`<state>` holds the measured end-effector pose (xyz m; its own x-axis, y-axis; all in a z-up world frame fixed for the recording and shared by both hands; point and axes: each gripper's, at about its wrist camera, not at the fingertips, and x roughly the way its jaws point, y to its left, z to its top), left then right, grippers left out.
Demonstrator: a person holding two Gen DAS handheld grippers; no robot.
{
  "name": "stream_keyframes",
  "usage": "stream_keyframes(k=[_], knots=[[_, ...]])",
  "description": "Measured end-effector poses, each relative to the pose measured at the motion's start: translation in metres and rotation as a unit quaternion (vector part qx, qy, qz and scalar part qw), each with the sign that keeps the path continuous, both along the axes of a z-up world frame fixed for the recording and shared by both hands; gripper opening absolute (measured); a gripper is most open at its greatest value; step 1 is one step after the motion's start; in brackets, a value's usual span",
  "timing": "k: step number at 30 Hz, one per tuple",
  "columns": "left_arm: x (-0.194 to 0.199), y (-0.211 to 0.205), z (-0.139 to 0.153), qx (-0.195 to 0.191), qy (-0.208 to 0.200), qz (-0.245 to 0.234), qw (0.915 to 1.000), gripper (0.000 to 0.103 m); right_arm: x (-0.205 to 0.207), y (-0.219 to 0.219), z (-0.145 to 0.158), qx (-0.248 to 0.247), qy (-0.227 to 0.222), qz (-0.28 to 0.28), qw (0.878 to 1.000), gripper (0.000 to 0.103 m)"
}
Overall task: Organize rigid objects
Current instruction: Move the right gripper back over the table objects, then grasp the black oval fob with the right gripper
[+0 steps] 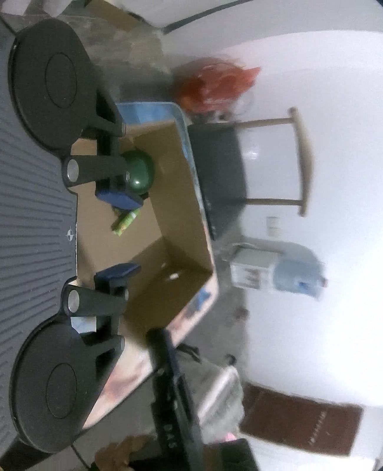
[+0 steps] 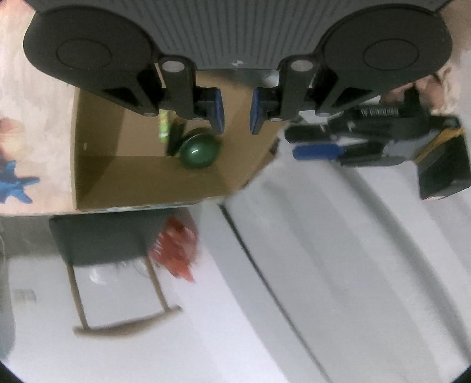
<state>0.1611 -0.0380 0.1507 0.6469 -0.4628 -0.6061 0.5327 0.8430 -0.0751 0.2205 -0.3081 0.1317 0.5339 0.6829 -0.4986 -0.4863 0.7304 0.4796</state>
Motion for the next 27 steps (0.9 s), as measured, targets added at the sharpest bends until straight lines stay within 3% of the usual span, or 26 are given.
stream_keyframes(k=[4, 11, 14, 27], knots=[[-0.054, 0.020, -0.020, -0.016, -0.012, -0.004, 0.9998, 0.053, -0.059, 0.013, -0.017, -0.008, -0.017, 0.027, 0.999, 0.022], [-0.078, 0.017, -0.117, -0.026, 0.100, -0.012, 0.9945, 0.052, -0.081, 0.071, -0.105, -0.028, 0.030, 0.030, 0.999, 0.022], [-0.074, 0.011, -0.147, -0.025, 0.125, -0.005, 0.9918, 0.050, -0.074, 0.090, -0.130, -0.050, 0.038, 0.013, 0.998, 0.022], [-0.062, 0.010, -0.179, -0.042, 0.157, -0.015, 0.9865, 0.050, -0.056, 0.111, -0.166, -0.081, 0.075, -0.019, 0.994, 0.022]])
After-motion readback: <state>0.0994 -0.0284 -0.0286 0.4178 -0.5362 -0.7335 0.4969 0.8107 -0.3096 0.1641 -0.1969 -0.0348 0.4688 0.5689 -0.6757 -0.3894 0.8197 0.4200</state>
